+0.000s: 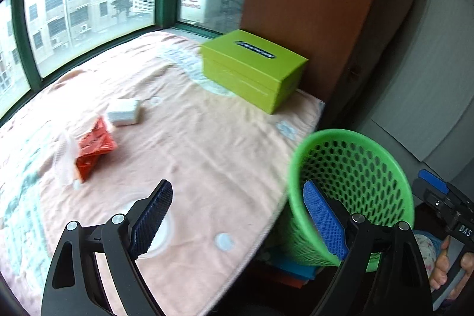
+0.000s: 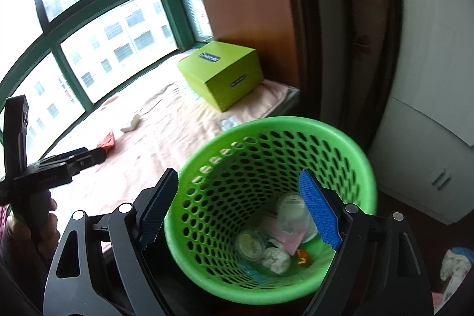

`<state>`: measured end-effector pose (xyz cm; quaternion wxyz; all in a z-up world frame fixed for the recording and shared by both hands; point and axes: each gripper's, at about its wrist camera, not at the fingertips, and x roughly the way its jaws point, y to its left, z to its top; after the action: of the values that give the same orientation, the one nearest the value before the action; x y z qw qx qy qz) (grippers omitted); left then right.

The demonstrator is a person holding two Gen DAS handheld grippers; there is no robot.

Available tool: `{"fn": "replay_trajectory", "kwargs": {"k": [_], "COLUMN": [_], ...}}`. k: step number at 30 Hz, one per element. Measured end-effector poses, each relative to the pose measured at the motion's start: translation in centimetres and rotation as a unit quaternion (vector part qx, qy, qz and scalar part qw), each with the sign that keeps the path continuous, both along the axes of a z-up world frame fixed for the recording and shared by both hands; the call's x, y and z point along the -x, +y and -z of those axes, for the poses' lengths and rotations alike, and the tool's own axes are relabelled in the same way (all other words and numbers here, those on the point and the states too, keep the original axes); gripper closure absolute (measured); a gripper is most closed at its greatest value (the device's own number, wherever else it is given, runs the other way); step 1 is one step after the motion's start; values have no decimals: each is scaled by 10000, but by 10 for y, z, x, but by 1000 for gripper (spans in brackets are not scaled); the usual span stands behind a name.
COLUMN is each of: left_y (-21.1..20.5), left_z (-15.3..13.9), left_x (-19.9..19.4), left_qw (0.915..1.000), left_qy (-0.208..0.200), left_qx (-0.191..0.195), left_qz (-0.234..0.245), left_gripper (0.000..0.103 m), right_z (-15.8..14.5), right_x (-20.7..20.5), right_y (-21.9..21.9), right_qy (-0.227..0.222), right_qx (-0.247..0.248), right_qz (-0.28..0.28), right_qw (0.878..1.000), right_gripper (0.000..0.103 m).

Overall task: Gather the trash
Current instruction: 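Move both tools back to the window seat toward the remaining clear items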

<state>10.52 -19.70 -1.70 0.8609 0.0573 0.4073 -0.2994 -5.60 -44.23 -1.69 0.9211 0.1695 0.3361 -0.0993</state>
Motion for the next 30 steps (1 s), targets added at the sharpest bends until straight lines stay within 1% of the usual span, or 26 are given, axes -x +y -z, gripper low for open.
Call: {"fn": "replay_trajectory", "kwargs": {"k": [4, 8, 12, 16, 18, 22, 25, 28, 30], "left_y": [33, 66, 104, 138, 151, 166, 172, 174, 176], "left_z": [-1, 2, 9, 19, 26, 41, 52, 61, 66], "left_x": [-19, -38, -63, -85, -96, -112, -128, -142, -151], "left_qw": [9994, 9976, 9952, 9937, 9939, 9939, 9946, 9948, 9957], "left_qy": [-67, -192, -144, -86, -12, 4, 123, 159, 225], "left_qx": [-70, -231, -281, -332, -382, -614, -662, -731, -700], "left_qz": [-332, -617, -928, -1069, -1039, -912, -784, -686, -566], "left_gripper": [16, 16, 16, 16, 16, 16, 16, 16, 16], "right_z": [0, 0, 1, 3, 4, 8, 14, 19, 23], "right_x": [-14, -31, -49, -66, -74, -89, -100, -109, -115], "right_y": [18, 39, 62, 83, 93, 113, 125, 134, 139], "right_qy": [7, 35, 63, 116, 149, 250, 331, 405, 464], "right_qx": [-22, -4, -11, -28, -7, 11, -17, -47, -83], "right_qz": [-239, -537, -806, -1056, -1184, -1398, -1526, -1594, -1619], "right_qw": [9997, 9986, 9967, 9943, 9928, 9899, 9877, 9864, 9857], "right_gripper": [20, 20, 19, 19, 19, 19, 19, 19, 19]}}
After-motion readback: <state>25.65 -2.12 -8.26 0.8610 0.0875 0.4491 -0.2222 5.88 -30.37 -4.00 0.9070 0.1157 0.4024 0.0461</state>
